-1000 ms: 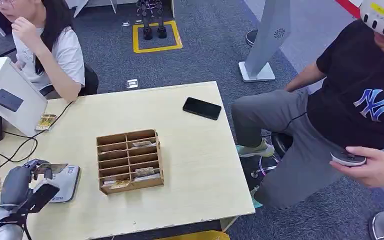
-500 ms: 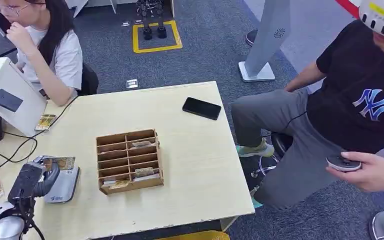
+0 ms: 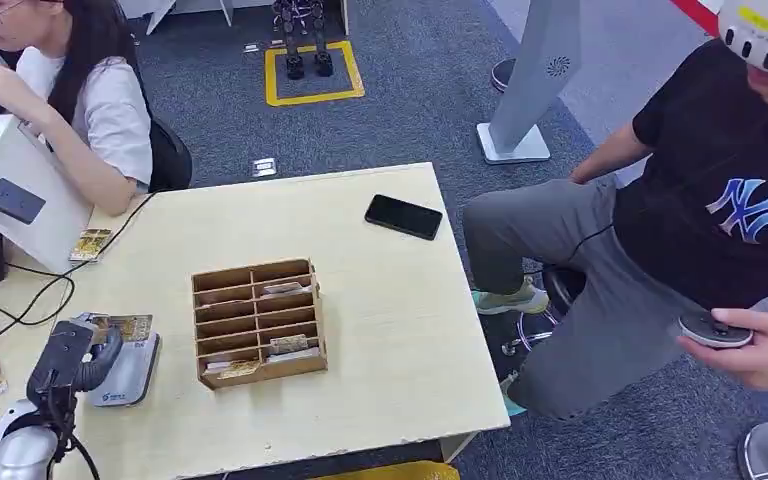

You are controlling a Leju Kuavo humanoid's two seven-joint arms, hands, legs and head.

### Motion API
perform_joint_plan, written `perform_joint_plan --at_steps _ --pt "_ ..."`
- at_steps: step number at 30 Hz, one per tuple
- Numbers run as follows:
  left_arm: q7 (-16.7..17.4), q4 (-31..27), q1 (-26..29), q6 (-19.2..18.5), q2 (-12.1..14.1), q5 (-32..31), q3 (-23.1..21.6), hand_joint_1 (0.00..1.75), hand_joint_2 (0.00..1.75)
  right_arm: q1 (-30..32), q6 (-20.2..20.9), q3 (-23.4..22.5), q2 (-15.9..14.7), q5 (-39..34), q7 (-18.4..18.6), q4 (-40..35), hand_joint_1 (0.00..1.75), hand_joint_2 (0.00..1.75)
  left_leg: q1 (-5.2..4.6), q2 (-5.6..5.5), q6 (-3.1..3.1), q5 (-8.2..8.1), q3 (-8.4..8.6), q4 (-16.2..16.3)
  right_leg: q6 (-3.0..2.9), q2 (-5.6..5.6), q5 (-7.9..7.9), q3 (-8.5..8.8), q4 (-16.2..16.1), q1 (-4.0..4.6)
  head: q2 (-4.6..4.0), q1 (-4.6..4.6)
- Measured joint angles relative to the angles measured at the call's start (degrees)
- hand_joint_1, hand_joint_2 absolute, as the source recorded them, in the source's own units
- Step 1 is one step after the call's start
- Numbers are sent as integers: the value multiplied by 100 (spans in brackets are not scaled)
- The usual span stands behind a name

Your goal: Pass the card to the sensor for recognition and then transmit it.

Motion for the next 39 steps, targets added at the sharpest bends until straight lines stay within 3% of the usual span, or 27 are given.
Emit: perform_joint_plan --at_steps 6,13,23,31,39 --pt "-2 118 -9 -22 7 11 0 175 175 0 0 -9 0 0 2 0 0 175 0 0 0 0 0 0 0 0 0 0 0 0 0 0" --pt "-24 23 199 -620 203 552 37 175 175 9 -9 -42 0 30 2 0 0 175 1 3 0 0 -1 0 0 4 0 -1 0 0 0 -2" --pt "17 -468 597 -1038 531 1001 289 175 175 10 -35 -127 0 90 -39 0 0 175 1 1 0 0 -2 -1 0 0 -1 -1 0 1 0 -2" --pt "44 -551 706 -1088 654 737 304 175 175 6 -42 -138 0 96 -52 0 0 175 1 -1 0 0 -2 -1 0 -2 -1 0 0 0 0 0" --pt "144 -440 652 -877 616 -28 225 175 175 4 -24 -162 0 186 -33 0 0 175 0 0 0 0 -2 -1 0 -2 -1 -1 0 0 0 0"
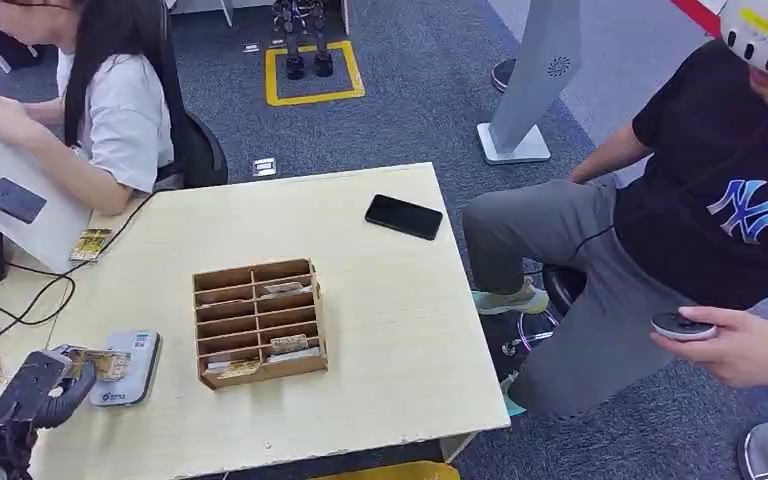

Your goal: Pass the card to the sensor for recognition and then transmit it.

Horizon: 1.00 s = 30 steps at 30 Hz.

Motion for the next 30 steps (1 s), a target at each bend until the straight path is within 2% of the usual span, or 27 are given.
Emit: perform_joint_plan --at_steps 14,24,27,30 --pt "-20 214 -136 125 -140 -173 -111 175 175 -3 0 -20 0 13 -2 0 0 175 0 0 0 0 2 0 0 0 0 1 0 0 0 0" --pt "92 652 -497 748 -407 -792 -354 175 175 -16 26 -24 20 101 11 0 0 175 -3 -3 2 1 6 0 1 -4 1 8 0 -2 0 0" --pt "265 833 -607 1177 -488 -1157 -385 175 175 -28 44 -24 24 112 15 0 0 175 -3 -3 2 2 7 0 0 -4 1 9 0 -2 0 0" --pt "280 1124 -795 1478 -566 -1371 -396 175 175 -37 42 -33 31 109 -9 0 0 175 -2 -5 1 2 10 0 0 -5 1 14 0 -2 0 -2"
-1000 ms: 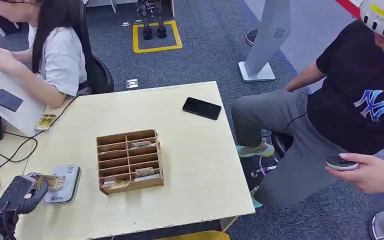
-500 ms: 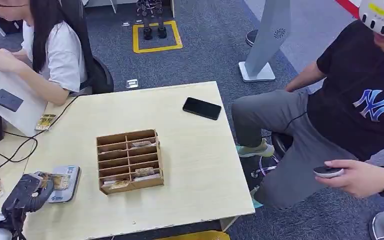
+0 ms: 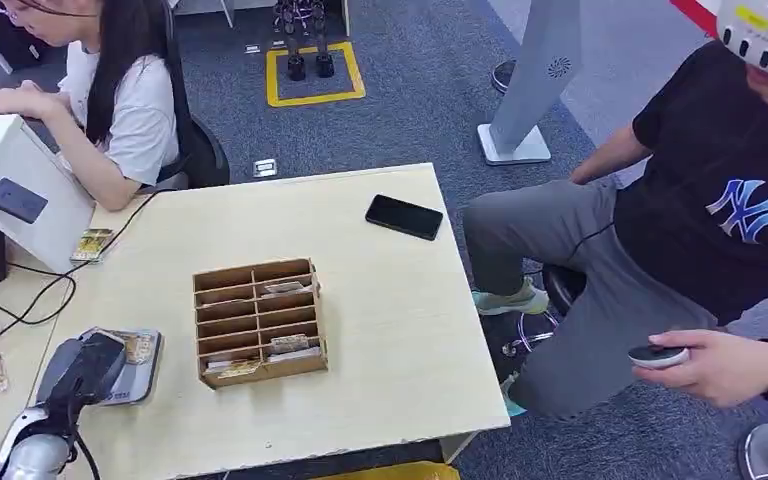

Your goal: Pass the card to the sensor for recognition and then transmit it.

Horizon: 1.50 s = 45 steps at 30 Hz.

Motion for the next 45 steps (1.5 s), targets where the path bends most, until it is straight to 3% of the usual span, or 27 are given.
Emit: perform_joint_plan --at_steps 5,15,25,40,42,45 --pt "0 301 -148 301 -79 -258 0 175 175 -8 -13 -39 15 7 -46 0 0 175 0 1 0 0 6 0 0 1 0 4 0 0 0 2" --pt "9 465 -212 395 -109 -391 0 175 175 -7 -17 -81 20 37 -59 0 0 175 0 0 0 0 11 -1 0 0 0 11 0 0 0 2" --pt "-240 465 -204 10 -142 -22 79 175 175 -6 -44 -83 20 105 -83 0 0 175 0 -5 -1 2 13 -1 0 -9 0 15 0 0 0 2" --pt "-240 465 -197 -13 -164 -4 155 175 175 -7 -44 -85 20 105 -83 0 0 175 0 -8 -2 2 12 -1 0 -12 -1 16 0 0 0 2" --pt "-344 465 -195 -149 -166 162 166 175 175 -7 -44 -85 20 111 -83 0 0 175 0 -8 -2 2 13 -1 0 -12 -1 16 0 0 0 2" --pt "-788 445 -153 -843 -190 1027 302 175 175 -8 -44 -85 20 118 -83 0 0 175 0 -9 -2 2 12 -1 0 -12 -1 16 0 0 0 0"
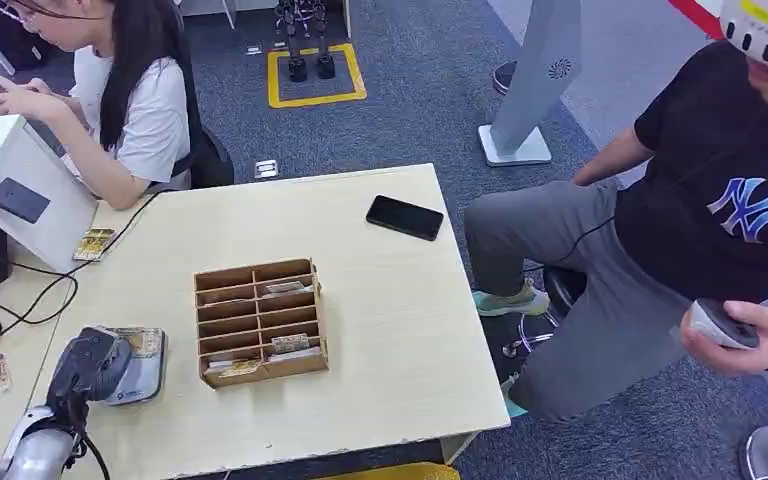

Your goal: Pass the card to the sensor for recognition and then transmit it.

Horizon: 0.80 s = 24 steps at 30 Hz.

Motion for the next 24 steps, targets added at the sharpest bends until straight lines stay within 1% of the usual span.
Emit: perform_joint_plan --at_steps 1,2,4,5,8,9,11,13,17,24 --pt "-192 -64 64 -229 -17 391 74 175 175 0 0 -2 0 4 0 0 0 175 0 1 0 0 0 0 0 1 0 -1 0 0 0 0" --pt "-333 -178 141 -355 -57 700 144 175 175 0 -2 -2 0 9 0 0 0 175 0 4 0 0 -1 0 0 3 0 -3 0 0 0 2" --pt "-504 -420 250 -381 -155 1313 273 175 175 2 -11 -4 0 37 0 0 0 175 1 4 0 0 -6 1 0 4 0 -7 0 0 0 7" --pt "-533 -532 275 -344 -205 1545 328 175 175 1 -18 -4 0 74 -2 0 0 175 0 3 0 0 -6 2 0 3 0 -7 -1 0 0 2" --pt "-633 -923 295 -84 -376 2268 525 175 175 -7 -20 -9 0 98 0 0 0 175 -2 -2 0 0 -9 2 1 -1 0 -7 -1 -1 0 4" --pt "-748 -1010 293 94 -433 2432 599 175 175 -14 -15 -9 7 113 11 0 0 175 -1 -2 0 0 -8 2 0 0 0 -9 -1 -1 0 0" --pt "-1063 -1145 195 584 -605 2722 808 175 175 -21 -13 -9 15 192 68 0 0 175 -1 -1 0 0 -9 3 1 1 1 -12 -1 -1 0 0" --pt "-1160 -1180 36 786 -680 2805 909 175 175 -28 -15 -9 30 195 79 0 0 175 -1 -6 3 2 -10 3 1 -4 1 -9 -1 -1 0 0" --pt "-1184 -1239 -116 843 -763 2829 951 175 175 -52 -17 -9 61 194 85 0 0 175 0 -3 2 2 -7 2 0 1 2 -9 -1 0 0 0" --pt "-1197 -1268 -157 908 -822 2853 990 175 175 -54 -15 -9 66 199 103 0 0 175 -1 -3 2 2 -10 2 0 0 0 -11 -1 0 0 2"
